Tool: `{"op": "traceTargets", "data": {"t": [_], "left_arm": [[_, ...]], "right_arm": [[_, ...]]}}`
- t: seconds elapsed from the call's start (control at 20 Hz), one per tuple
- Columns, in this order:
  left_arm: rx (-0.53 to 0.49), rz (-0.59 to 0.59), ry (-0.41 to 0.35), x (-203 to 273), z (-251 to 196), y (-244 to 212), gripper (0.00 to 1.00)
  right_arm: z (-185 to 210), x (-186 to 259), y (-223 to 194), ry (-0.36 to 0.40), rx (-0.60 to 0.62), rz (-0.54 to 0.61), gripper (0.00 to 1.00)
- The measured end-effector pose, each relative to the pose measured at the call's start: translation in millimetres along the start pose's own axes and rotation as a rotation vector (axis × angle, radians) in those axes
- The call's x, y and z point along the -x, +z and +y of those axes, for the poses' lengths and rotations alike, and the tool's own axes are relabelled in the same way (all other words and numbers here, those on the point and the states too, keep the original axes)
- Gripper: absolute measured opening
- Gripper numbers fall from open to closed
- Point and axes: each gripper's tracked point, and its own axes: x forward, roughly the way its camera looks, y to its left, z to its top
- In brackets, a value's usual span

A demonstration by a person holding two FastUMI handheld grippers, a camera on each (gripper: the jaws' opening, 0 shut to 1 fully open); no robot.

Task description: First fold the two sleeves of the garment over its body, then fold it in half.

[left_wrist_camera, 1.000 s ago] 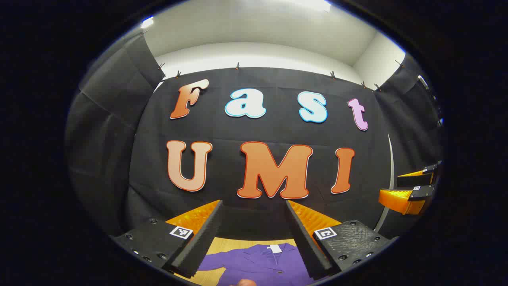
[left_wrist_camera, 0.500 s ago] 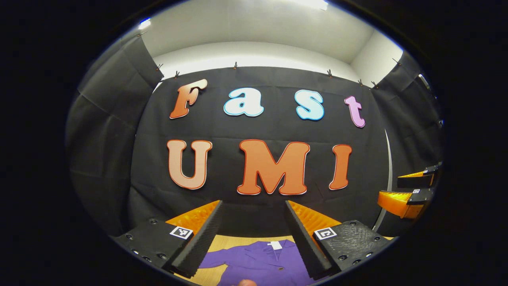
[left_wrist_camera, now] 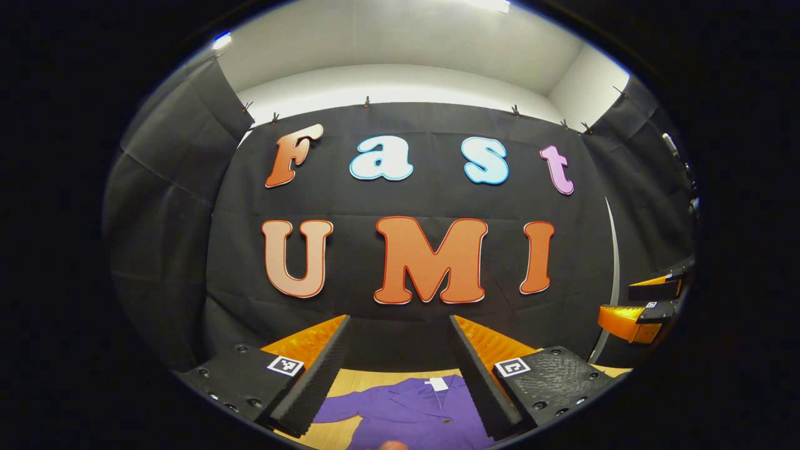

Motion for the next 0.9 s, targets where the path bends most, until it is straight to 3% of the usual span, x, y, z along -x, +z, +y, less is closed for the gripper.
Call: {"op": "traceTargets", "data": {"t": [0.25,0.9], "left_arm": [[0.002,0.01,-0.039,-7.8,-4.7,-9.3,0.95],[-0.047,0.023,-0.111,-20.5,4.1,-29.8,0.95]], "right_arm": [[-17.6,-9.0,-10.0,-0.06,0.024,0.014,0.97],[-92.3,-20.7,-59.2,-0.317,0.107,0.114,0.96]]}}
